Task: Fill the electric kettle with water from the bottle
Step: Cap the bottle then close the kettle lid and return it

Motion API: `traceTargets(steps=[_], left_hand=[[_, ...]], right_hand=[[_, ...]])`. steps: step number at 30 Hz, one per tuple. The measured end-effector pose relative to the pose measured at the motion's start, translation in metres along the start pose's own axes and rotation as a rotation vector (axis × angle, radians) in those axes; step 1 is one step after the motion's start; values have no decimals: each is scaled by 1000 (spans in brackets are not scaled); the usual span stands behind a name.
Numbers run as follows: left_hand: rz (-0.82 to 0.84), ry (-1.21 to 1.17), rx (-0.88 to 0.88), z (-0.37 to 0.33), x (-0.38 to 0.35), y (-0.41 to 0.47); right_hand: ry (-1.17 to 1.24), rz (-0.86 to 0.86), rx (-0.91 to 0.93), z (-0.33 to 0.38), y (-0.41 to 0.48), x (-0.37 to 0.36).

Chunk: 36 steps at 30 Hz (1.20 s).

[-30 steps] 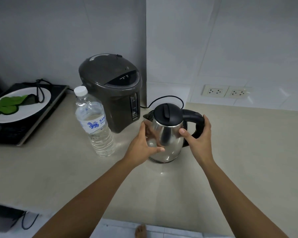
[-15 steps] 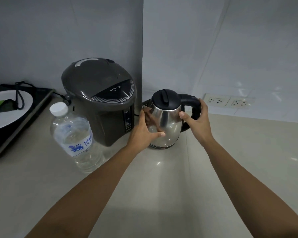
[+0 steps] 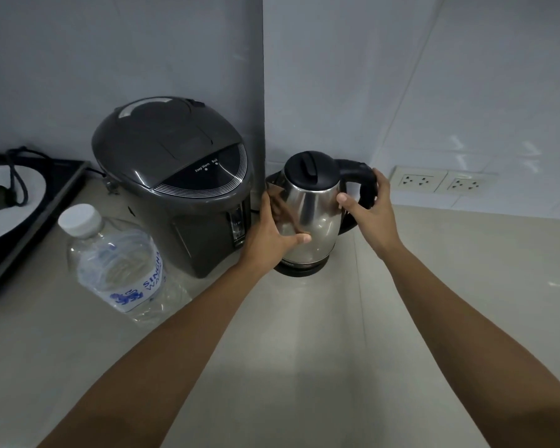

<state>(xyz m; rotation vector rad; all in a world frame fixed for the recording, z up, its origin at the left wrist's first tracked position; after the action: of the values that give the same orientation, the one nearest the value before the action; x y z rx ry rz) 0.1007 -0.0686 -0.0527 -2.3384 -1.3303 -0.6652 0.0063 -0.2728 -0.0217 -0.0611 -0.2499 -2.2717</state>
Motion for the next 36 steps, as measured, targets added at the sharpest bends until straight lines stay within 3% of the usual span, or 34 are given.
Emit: traceTargets(steps=[6,16,25,36], left_hand=[[-64,20,23,8,-7,-10],[-7,-3,11,17,-6,-8],[-16,-50,15,21,-9,-9],[29,-77,22,25,-10,-8]], right_hand=[[-36,66,-15,-8,8,-3],[-22,33,-13,-11,-2,-3],[71,-75,-384,-9,16,14],[-110,-10,-490,8,26,14]])
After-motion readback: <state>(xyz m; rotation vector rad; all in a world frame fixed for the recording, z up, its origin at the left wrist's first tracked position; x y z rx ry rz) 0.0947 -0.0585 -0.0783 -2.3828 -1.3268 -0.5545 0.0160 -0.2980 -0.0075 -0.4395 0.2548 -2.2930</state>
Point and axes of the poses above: each hand's wrist, its own y-axis towards the middle knuckle, its own x-axis out of the back of the hand, z = x × y, the point moved 6 cm from there along y, towards the middle knuckle, and after that the axes turned 5 degrees about y, right-handed, at the moved point
